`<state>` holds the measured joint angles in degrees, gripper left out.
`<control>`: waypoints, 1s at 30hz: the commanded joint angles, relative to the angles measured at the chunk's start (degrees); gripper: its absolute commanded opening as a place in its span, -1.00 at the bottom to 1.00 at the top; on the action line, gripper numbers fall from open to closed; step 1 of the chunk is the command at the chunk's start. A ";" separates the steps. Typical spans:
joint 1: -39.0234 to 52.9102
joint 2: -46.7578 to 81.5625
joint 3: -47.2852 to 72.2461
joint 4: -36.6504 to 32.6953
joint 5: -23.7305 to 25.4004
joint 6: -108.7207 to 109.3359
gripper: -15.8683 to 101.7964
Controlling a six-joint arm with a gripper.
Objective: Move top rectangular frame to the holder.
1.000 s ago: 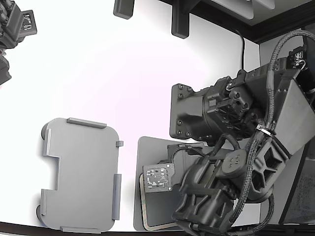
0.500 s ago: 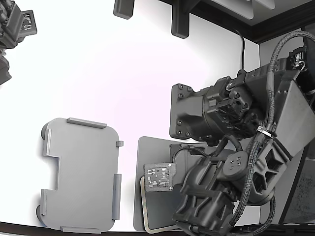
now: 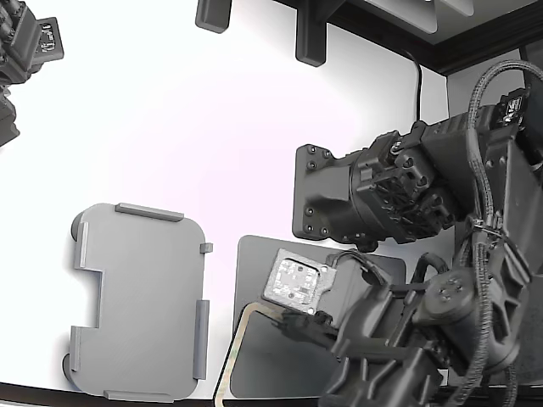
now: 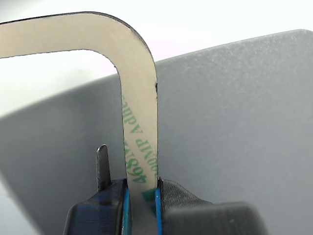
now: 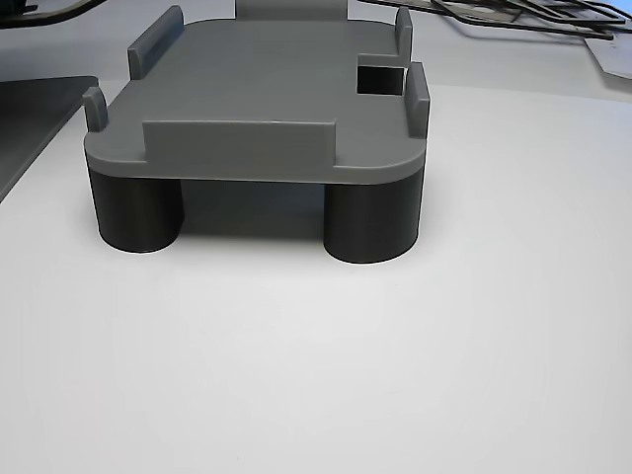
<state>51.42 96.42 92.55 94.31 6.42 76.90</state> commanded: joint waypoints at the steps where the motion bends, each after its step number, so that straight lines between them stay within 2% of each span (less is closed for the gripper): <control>1: -1.14 0.26 -9.67 0.62 1.76 16.52 -0.91; 6: -2.90 -1.93 -12.30 0.62 5.62 29.18 -0.91; 10: -6.50 -5.27 -16.08 0.62 6.42 37.27 -0.91; 16: -12.83 -9.58 -18.02 0.53 4.75 43.77 -0.91; 22: -15.29 -13.01 -18.46 0.53 5.19 45.70 -0.91; 30: -19.42 -16.96 -21.97 0.53 2.55 47.46 -0.91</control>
<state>33.13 78.66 72.95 94.31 9.14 123.93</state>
